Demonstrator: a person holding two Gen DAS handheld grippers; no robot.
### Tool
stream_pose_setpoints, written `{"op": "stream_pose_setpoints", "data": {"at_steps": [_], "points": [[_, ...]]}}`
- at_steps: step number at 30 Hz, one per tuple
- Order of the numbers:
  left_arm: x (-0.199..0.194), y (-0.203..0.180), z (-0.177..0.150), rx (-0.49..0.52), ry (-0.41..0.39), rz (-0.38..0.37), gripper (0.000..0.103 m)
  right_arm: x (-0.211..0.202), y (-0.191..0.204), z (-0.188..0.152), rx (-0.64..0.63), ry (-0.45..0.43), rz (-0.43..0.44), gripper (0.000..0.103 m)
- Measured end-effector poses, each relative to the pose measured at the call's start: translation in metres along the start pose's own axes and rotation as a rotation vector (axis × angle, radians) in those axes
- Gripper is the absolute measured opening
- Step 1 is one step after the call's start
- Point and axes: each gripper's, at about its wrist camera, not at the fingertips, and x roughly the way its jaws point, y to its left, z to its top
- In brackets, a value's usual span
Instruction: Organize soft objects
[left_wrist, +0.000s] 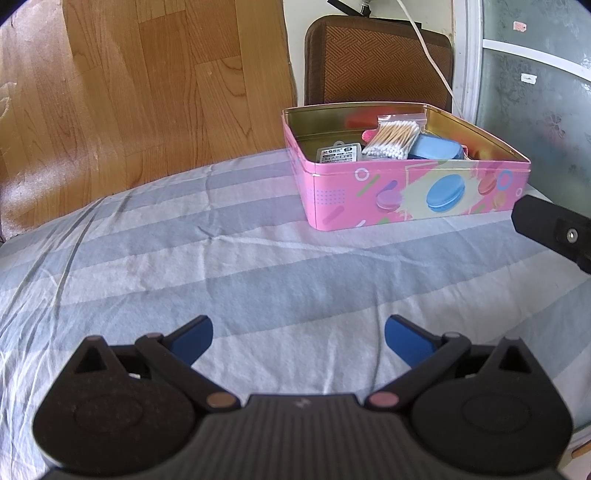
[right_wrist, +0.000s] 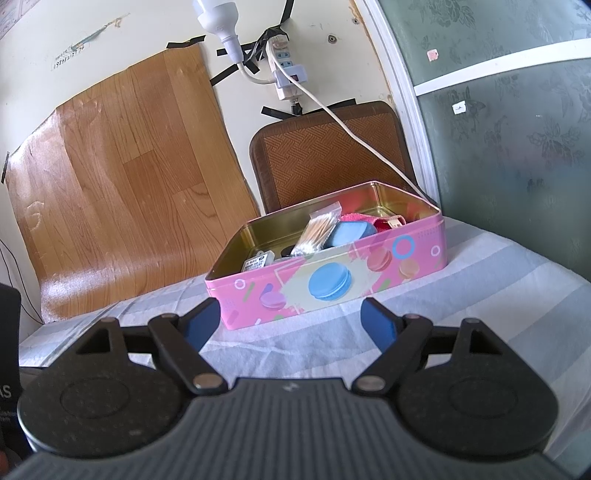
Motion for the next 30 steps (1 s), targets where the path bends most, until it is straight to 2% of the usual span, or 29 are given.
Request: {"op": "stream_pose_setpoints", "data": {"at_steps": [30], "points": [[-0.0019, -0.001, 0.0005, 0.015, -0.011, 0.001, 0.103, 0.0003, 0.0028, -0.0029, 0.002, 0.003, -0.009, 0.085]]}}
